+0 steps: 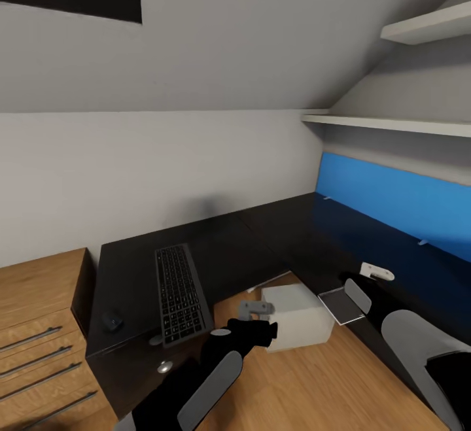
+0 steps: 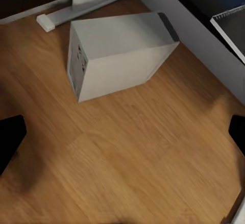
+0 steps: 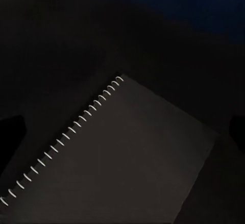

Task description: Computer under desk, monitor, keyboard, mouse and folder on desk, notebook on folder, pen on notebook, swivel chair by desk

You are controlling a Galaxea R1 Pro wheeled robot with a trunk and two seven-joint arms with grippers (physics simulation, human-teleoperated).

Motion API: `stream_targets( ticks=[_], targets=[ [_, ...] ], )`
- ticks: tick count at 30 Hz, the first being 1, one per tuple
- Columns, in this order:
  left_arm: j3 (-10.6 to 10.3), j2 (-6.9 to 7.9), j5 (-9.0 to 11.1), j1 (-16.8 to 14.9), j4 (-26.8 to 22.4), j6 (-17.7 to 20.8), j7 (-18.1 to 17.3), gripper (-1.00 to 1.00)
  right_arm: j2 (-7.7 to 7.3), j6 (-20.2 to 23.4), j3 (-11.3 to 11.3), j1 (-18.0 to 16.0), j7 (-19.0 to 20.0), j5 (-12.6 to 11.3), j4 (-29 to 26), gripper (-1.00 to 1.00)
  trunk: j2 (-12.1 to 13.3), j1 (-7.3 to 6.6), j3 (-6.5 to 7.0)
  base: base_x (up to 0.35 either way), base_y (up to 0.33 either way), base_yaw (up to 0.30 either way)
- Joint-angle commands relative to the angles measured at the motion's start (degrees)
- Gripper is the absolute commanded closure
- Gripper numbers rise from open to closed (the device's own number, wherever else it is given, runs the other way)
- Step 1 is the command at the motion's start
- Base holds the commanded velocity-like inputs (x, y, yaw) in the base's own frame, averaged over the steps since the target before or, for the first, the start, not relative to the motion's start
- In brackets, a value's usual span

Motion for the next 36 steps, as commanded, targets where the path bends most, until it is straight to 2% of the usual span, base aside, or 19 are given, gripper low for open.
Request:
stream_targets(
  ticks=[1, 13, 36],
  targets=[
    [-0.1, 0.04, 0.5, -0.1, -0.1, 0.0, 0.5, -1.00, -0.07, 0.5, 0.5, 0.0, -0.4, -0.3, -0.1, -1.00, 0.0, 0.02, -0.07, 0.233, 0.000, 0.000],
    [-1.6, 0.29, 0.3, -0.1, -0.1, 0.1, 0.8, -1.00, 0.38, 0.6, 0.4, 0.0, -0.4, -0.3, 0.2, -1.00, 0.0, 0.02, -0.07, 0.161, 0.004, 0.000],
    [-2.1, 0.29, 0.3, -0.1, -0.1, 0.1, 0.8, -1.00, 0.41, 0.5, 0.3, 0.0, -0.4, -0.3, 0.0, -1.00, 0.0, 0.02, -0.07, 0.118, 0.020, 0.000]
  ],
)
